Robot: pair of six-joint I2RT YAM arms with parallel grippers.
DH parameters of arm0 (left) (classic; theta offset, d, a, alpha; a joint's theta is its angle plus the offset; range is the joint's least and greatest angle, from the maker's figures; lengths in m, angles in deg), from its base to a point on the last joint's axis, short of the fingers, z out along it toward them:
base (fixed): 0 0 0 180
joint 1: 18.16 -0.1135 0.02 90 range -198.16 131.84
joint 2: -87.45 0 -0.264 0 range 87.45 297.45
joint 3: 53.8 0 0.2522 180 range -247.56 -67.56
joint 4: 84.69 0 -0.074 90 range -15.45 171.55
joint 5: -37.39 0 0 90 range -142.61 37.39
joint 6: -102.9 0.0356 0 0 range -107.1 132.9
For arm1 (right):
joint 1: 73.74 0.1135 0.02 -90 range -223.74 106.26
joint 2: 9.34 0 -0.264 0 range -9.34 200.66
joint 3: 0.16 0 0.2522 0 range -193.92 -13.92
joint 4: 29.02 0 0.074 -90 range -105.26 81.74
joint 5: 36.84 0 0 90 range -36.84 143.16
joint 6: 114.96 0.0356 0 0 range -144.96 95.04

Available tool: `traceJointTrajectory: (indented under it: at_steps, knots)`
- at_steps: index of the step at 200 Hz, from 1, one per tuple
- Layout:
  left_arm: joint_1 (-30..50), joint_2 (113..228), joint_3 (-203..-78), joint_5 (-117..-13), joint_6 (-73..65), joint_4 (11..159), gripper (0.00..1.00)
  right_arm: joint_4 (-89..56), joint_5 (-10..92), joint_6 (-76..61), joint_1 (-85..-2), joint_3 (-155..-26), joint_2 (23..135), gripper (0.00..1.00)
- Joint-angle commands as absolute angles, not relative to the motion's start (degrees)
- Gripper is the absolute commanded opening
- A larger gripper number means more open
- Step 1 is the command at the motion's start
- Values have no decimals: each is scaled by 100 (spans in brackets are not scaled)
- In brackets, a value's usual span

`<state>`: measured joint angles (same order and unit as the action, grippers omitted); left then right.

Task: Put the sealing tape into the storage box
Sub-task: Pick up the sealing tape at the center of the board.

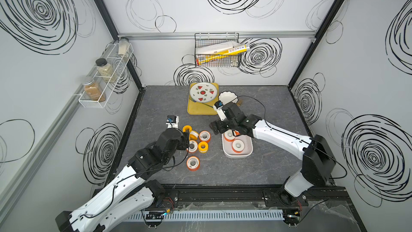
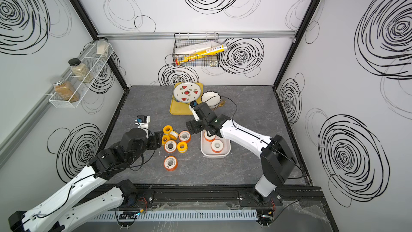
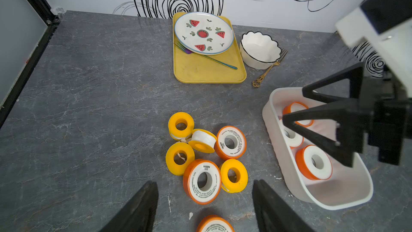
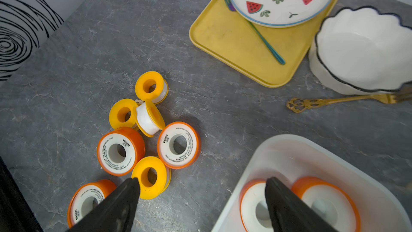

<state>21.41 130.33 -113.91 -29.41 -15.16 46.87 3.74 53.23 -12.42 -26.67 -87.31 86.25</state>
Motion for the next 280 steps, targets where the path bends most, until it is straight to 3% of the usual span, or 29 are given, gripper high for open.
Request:
traceJointTrajectory:
  at_steps: [1,57,122,214,280]
  knots:
    - [2095,13021,-11352,-2853,-1460,4824,73,990,5092,-1520,-2527,-9105,9144,94]
    - [2077,13114,-11370,-2723,-1532,4762,73,1314,5194,-1660,-2269,-9836,10231,99]
    - [2078,13096,-11370,-2717,-1531,4771,74,1361,5188,-1696,-2268,-10160,10829,97]
    - [2079,13105,-11371,-2730,-1516,4771,75,1462,5060,-1757,-2189,-10581,11298,93]
    - [2079,13122,-11364,-2736,-1521,4771,75,1576,5219,-1705,-2153,-10768,11619,83]
